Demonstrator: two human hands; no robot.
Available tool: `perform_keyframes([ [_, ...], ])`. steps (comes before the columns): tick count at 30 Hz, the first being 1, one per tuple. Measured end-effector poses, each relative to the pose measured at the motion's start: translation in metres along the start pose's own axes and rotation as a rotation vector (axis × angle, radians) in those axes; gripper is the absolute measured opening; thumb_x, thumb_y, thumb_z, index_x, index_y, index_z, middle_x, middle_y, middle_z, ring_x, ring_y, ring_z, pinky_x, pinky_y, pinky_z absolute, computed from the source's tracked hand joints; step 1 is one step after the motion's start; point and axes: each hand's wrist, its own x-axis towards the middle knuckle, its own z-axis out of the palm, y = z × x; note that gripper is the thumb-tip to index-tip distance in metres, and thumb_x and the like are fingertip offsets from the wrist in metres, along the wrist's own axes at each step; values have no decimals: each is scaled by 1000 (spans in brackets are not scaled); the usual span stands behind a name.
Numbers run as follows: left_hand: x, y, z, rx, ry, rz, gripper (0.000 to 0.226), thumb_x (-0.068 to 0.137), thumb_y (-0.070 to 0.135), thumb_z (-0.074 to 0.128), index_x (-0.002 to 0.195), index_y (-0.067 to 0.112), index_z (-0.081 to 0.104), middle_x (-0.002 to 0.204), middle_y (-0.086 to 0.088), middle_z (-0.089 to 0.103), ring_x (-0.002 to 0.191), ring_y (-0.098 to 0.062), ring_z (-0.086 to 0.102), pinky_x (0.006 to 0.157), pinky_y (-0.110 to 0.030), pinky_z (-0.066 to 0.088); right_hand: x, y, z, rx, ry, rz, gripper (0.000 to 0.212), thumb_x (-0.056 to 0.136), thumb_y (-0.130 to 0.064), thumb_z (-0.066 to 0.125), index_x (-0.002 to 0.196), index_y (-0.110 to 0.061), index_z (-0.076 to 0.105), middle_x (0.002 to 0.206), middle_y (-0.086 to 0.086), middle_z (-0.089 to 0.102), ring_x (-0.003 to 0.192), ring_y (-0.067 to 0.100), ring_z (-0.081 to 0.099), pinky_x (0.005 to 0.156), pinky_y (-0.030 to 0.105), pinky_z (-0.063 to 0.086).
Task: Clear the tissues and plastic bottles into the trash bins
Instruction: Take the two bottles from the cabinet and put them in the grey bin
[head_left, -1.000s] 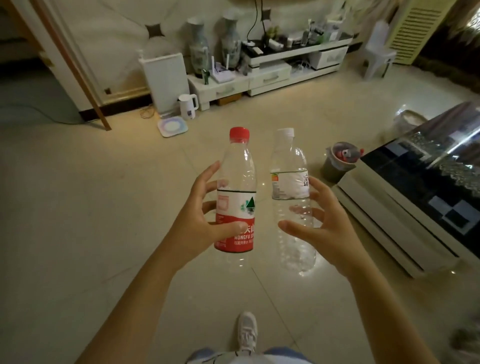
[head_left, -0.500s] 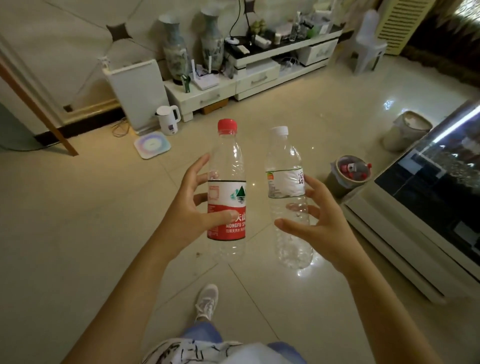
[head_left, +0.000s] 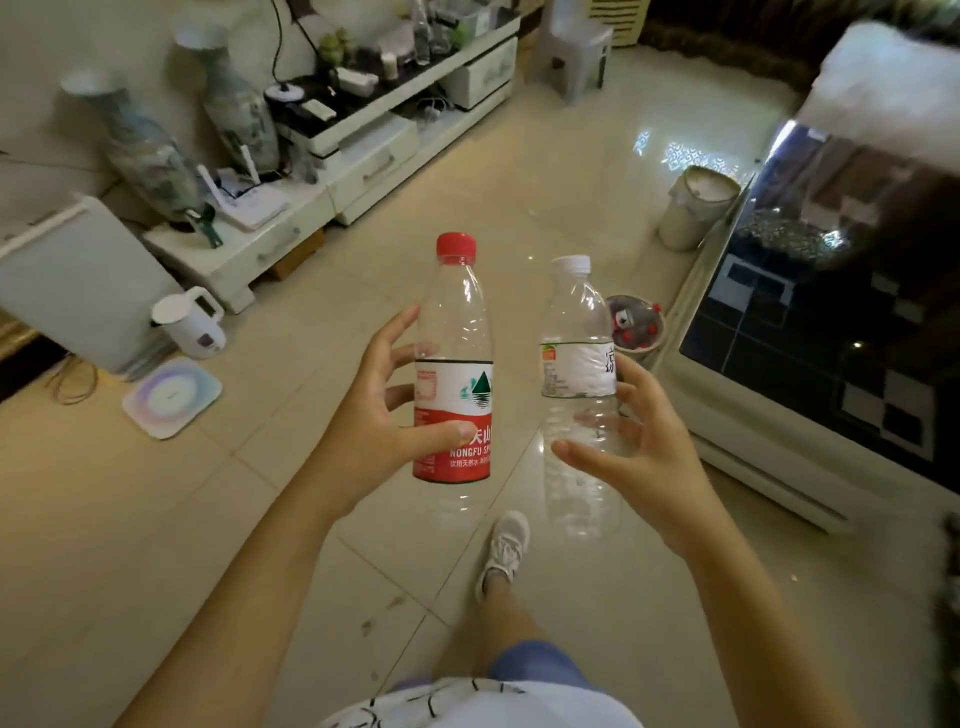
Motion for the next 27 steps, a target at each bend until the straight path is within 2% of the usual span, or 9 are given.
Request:
perform_keyframes([
  [2, 48, 7, 9, 2, -24, -5, 108, 53, 24, 90, 135, 59, 28, 128, 22, 49, 111, -8, 58, 87, -35, 54, 44, 8, -11, -1, 28, 22, 93, 60, -32, 84, 138, -42, 34, 127, -12, 54, 107, 5, 59, 79, 25, 54],
  [6, 139, 23, 26, 11, -47, -8, 105, 63, 11, 84, 140, 52, 26, 130, 18, 49, 108, -5, 60, 81, -28, 55, 135, 17, -39, -4, 27, 65, 95, 64, -27, 85, 142, -37, 31, 128, -9, 51, 105, 7, 59, 81, 26, 54],
  [12, 253, 48, 50, 11, -87, -11, 105, 63, 10, 86, 140, 50, 27, 131, 16, 49, 108, -5, 61, 79, -27, 55, 247, -4, -91, 29, 48, 51, 93, 68, -17, 82, 143, -31, 30, 122, -12, 51, 98, -1, 60, 73, 12, 52],
  [15, 307, 52, 67, 10, -123, -25, 105, 60, 11, 86, 138, 52, 28, 131, 15, 50, 107, -3, 61, 82, -27, 54, 284, -3, -114, 26, 84, 67, 93, 68, -17, 82, 144, -32, 30, 124, -11, 52, 102, 0, 60, 77, 15, 54],
  [19, 385, 51, 91, 20, -198, -37, 103, 66, 0, 81, 140, 50, 28, 131, 14, 51, 108, -2, 61, 85, -29, 52, 332, 9, -141, 38, 163, 114, 90, 70, -11, 81, 143, -29, 31, 114, -21, 50, 91, -18, 57, 67, 5, 47],
  [22, 449, 49, 107, 25, -269, -65, 103, 67, 1, 81, 139, 50, 27, 132, 15, 49, 107, -2, 61, 84, -28, 54, 368, 23, -163, 10, 238, 176, 87, 70, -14, 81, 137, -36, 31, 107, -30, 44, 87, -26, 51, 64, 1, 44],
  [27, 558, 49, 137, 23, -400, -108, 105, 66, -1, 81, 142, 45, 26, 134, 10, 48, 109, -7, 61, 84, -27, 54, 431, 44, -198, 3, 283, 288, 89, 69, -15, 83, 140, -36, 32, 114, -28, 45, 89, -27, 50, 64, -1, 42],
])
